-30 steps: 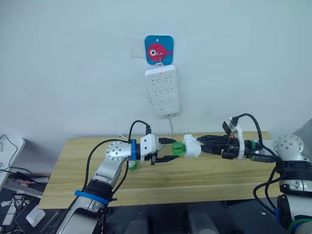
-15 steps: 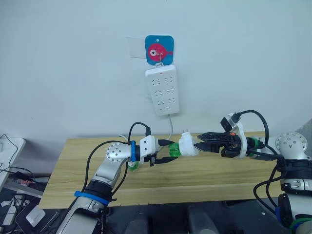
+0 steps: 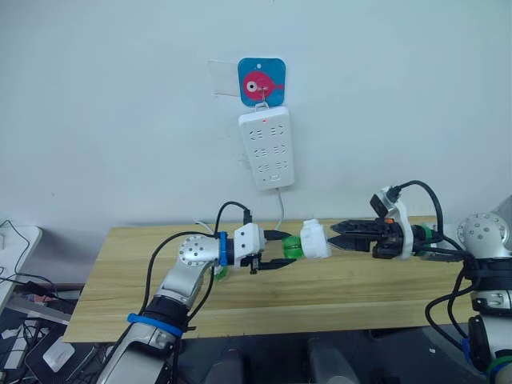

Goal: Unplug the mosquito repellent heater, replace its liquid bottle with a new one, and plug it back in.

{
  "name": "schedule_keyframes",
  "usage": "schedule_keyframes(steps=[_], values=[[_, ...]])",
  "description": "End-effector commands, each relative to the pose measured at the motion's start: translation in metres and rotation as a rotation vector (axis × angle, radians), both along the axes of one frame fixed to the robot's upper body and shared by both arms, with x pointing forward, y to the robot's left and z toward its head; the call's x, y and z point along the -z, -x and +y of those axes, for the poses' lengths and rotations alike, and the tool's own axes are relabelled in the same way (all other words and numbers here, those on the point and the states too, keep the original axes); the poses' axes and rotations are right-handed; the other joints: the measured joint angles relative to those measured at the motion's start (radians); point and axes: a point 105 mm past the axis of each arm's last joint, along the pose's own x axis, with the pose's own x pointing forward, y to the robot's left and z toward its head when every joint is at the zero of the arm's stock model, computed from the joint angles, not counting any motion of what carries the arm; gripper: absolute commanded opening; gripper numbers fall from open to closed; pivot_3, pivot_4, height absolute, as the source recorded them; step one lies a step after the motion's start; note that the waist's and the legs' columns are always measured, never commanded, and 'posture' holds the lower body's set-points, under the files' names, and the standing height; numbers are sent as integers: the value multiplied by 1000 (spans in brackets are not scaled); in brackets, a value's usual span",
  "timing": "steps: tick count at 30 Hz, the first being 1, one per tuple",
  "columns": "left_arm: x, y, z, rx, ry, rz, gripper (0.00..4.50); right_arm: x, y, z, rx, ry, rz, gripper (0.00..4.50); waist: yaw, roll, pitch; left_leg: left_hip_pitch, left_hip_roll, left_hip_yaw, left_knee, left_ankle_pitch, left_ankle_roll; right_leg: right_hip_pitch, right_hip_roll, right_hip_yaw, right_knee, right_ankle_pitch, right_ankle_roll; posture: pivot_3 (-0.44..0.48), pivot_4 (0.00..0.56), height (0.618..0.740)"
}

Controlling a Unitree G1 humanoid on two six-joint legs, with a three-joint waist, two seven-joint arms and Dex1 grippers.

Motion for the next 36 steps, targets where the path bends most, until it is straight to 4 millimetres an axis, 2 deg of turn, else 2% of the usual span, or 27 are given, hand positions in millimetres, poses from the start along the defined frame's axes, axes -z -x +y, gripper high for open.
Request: schedule_keyframes(steps=[1,8,18,27,36], values=[[-19,0,-7,33,39,-68,2236,-4,-2,-3,-6,9,-25,4461,0,0,0,0,0,0,0,0,0,0,0,0,0,0,0,-87,110,740],[-19,0,-7,37,36,-67,2236,5,-7,-9,18,67,-61,4461,0,0,0,0,0,0,0,0,0,0,0,0,0,0,0,-86,114,740],[-21,-1,-6,37,31,-71,2236,5,-13,-6,3,87,-103,4461,1,0,0,0,0,0,0,0,0,0,0,0,0,0,0,-81,115,740],[-17,1,-9,44,19,-66,2236,4,-11,14,-43,104,-111,4461,1,0,0,0,0,-1,0,0,0,0,0,0,0,0,0,-76,116,740],[-14,1,-10,41,5,-65,2236,0,-11,24,-50,91,-115,4461,2,0,0,0,0,-1,1,0,0,0,0,0,0,0,0,-71,116,740]])
